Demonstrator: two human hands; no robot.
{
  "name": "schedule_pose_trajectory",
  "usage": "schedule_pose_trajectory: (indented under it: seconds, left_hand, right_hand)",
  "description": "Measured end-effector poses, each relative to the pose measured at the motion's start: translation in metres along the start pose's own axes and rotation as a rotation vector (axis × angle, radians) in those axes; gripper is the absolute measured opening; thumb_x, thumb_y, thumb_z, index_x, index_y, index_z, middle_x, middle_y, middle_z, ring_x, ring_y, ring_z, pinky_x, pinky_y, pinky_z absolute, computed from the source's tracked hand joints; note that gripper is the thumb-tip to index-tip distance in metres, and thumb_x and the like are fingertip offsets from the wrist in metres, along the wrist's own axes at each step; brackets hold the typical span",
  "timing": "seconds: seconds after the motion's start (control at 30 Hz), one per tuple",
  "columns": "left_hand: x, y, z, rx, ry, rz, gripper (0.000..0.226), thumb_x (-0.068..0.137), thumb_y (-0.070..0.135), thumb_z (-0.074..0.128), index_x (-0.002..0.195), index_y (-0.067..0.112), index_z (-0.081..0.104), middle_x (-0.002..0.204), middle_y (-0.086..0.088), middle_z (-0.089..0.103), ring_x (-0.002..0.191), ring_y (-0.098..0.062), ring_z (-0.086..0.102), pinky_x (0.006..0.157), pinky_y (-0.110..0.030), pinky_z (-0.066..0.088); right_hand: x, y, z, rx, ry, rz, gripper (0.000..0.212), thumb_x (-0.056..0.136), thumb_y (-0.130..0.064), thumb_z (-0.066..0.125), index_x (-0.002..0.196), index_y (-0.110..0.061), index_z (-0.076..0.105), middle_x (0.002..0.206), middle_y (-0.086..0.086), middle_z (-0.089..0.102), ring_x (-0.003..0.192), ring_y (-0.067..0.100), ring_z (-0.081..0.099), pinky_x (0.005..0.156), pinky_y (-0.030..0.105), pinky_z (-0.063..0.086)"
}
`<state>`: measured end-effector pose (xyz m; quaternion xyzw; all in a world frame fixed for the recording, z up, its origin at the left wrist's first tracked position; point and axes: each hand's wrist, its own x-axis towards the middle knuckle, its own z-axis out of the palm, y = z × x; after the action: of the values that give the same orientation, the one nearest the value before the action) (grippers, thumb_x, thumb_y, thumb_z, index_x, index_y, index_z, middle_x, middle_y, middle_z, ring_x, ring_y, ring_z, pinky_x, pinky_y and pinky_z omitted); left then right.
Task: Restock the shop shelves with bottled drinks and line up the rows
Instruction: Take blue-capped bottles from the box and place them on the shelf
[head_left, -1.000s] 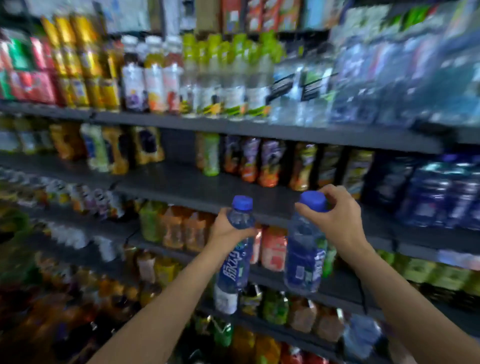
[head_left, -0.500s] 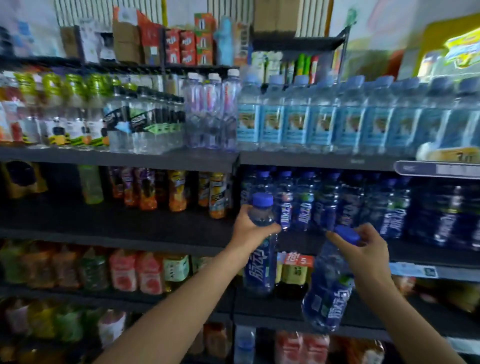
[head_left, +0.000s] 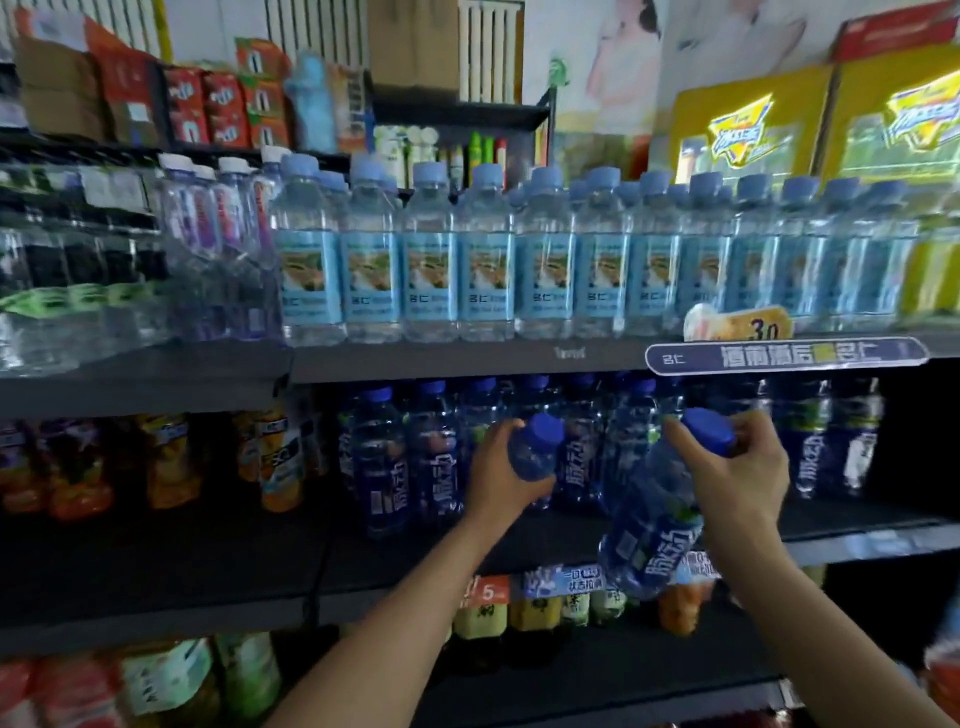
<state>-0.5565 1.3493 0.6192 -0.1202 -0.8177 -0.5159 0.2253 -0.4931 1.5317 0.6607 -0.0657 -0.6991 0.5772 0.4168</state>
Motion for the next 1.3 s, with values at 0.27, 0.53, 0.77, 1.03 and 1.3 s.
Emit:
schedule_pose_trajectory:
  seconds: [0.27, 0.53, 0.77, 1.03, 1.3]
  left_hand:
    - [0.036, -0.028, 0.002, -0.248, 0.11, -0.157, 0.056, 0.073, 0.007, 0.076, 0.112, 0.025, 0.039, 0.095, 0.007, 0.059, 0.083, -0.005, 0.058, 0.076, -0.023, 0.047]
    - [0.03, -0.046, -0.005, 0.015, 0.033, -0.226, 0.073, 0.07, 0.025, 0.079, 0.13, 0.008, 0.04, 0.122, -0.005, 0.054, 0.113, -0.019, 0.054, 0.094, -0.027, 0.043]
    - [-0.005, -0.052, 0.013, 0.257, 0.045, -0.384, 0.09, 0.078, 0.014, 0.072, 0.145, 0.013, 0.013, 0.147, -0.008, 0.031, 0.133, -0.023, 0.034, 0.098, -0.023, 0.03]
    - [-0.01, -0.051, 0.037, 0.481, 0.128, -0.445, 0.093, 0.079, 0.024, 0.072, 0.145, 0.011, 0.009, 0.143, -0.019, 0.03, 0.128, -0.033, 0.037, 0.096, -0.037, 0.038]
    - [-0.012, -0.038, 0.037, 0.58, 0.106, -0.555, 0.094, 0.085, 0.02, 0.066, 0.148, 0.021, -0.004, 0.148, -0.015, 0.027, 0.126, -0.031, 0.043, 0.096, -0.038, 0.042]
  right_hand:
    - [0.008, 0.027, 0.06, 0.057, -0.074, 0.007, 0.033, 0.072, -0.029, 0.075, 0.078, -0.018, 0.045, 0.084, 0.01, 0.052, 0.075, 0.03, 0.052, 0.069, 0.046, 0.051]
    - [0.034, 0.029, 0.115, -0.043, -0.776, 0.1, 0.051, 0.079, -0.024, 0.073, 0.115, -0.011, 0.04, 0.117, 0.005, 0.044, 0.117, 0.023, 0.043, 0.088, 0.034, 0.039]
    - [0.043, 0.075, 0.096, -0.239, -0.962, -0.084, 0.104, 0.069, -0.017, 0.081, 0.147, -0.018, 0.012, 0.144, 0.006, 0.039, 0.126, 0.027, 0.045, 0.096, 0.038, 0.042]
    - [0.049, 0.083, 0.102, -0.689, -0.789, -0.189, 0.104, 0.08, -0.046, 0.067, 0.148, -0.018, -0.007, 0.149, 0.017, 0.022, 0.127, 0.038, 0.041, 0.09, 0.046, 0.047]
    - [0.04, 0.073, 0.095, -0.551, -0.747, -0.212, 0.093, 0.085, -0.034, 0.065, 0.148, -0.012, 0.0, 0.148, 0.023, 0.012, 0.133, 0.041, 0.022, 0.097, 0.046, 0.041]
